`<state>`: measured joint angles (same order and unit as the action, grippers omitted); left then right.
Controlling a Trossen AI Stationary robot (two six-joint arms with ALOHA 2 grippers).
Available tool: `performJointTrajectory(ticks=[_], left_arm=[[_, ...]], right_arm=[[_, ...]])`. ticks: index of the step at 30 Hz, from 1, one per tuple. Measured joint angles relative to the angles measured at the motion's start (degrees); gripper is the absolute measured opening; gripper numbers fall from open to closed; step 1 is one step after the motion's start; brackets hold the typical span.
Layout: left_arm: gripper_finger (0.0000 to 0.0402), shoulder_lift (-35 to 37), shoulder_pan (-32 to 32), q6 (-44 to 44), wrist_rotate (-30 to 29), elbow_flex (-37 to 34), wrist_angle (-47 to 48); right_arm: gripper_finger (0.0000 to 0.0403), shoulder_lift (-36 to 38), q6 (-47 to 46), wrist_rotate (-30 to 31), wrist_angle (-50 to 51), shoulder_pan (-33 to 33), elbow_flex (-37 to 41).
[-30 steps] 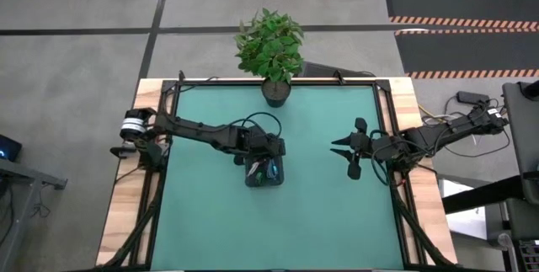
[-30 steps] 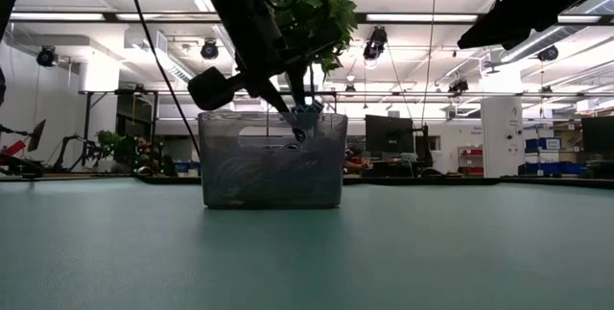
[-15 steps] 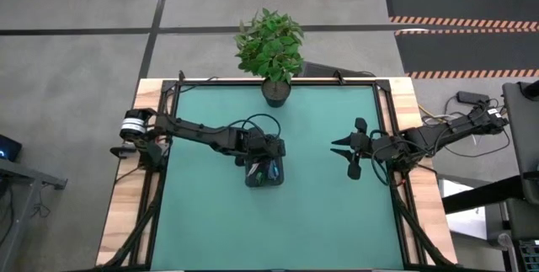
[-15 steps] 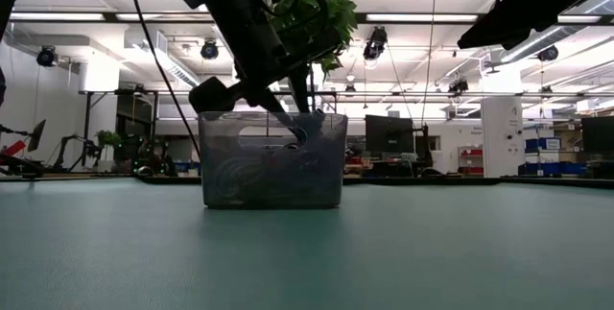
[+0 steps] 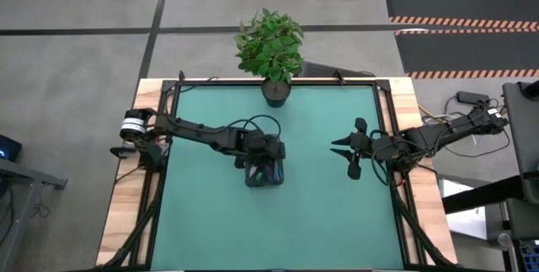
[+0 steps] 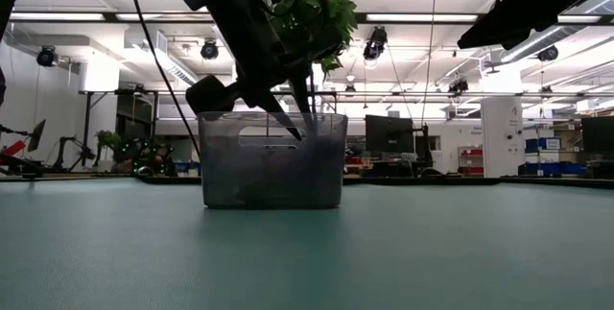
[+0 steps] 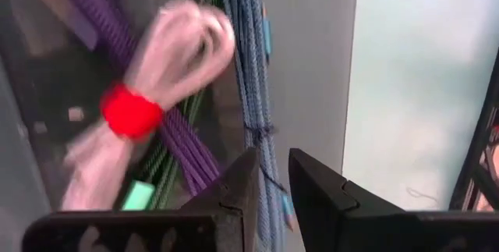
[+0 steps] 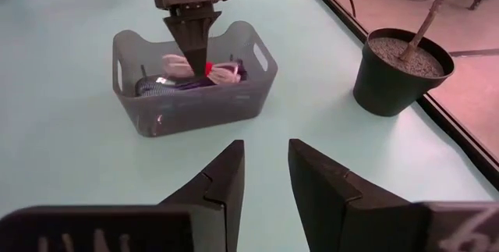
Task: Pick and place USB-C Cables
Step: Return to Home Position
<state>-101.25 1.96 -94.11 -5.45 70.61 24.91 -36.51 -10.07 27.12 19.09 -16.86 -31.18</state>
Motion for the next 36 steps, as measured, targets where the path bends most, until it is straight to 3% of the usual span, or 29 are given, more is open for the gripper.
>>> performJointTrajectory(ticks=[5,15,31,36], left_arm=[[0.0057,0.13,0.02,0.53,3.57,0.0,0.0],[0.0057,2.78,0.04,11.01,4.36,0.0,-0.6],[0.0057,7.91,4.55,60.06,2.67,-0.02,-0.35],[0.0056,10.1,8.13,73.02,-0.45,-0.02,-0.39]], right_arm=[[0.0086,0.0,0.0,0.01,0.0,0.01,0.0],[0.0093,-0.02,0.0,0.01,-0.02,0.0,0.0],[0.0077,-0.03,0.12,0.0,-0.66,0.01,0.0],[0.0077,-0.49,4.92,-0.04,-8.55,0.02,0.35]])
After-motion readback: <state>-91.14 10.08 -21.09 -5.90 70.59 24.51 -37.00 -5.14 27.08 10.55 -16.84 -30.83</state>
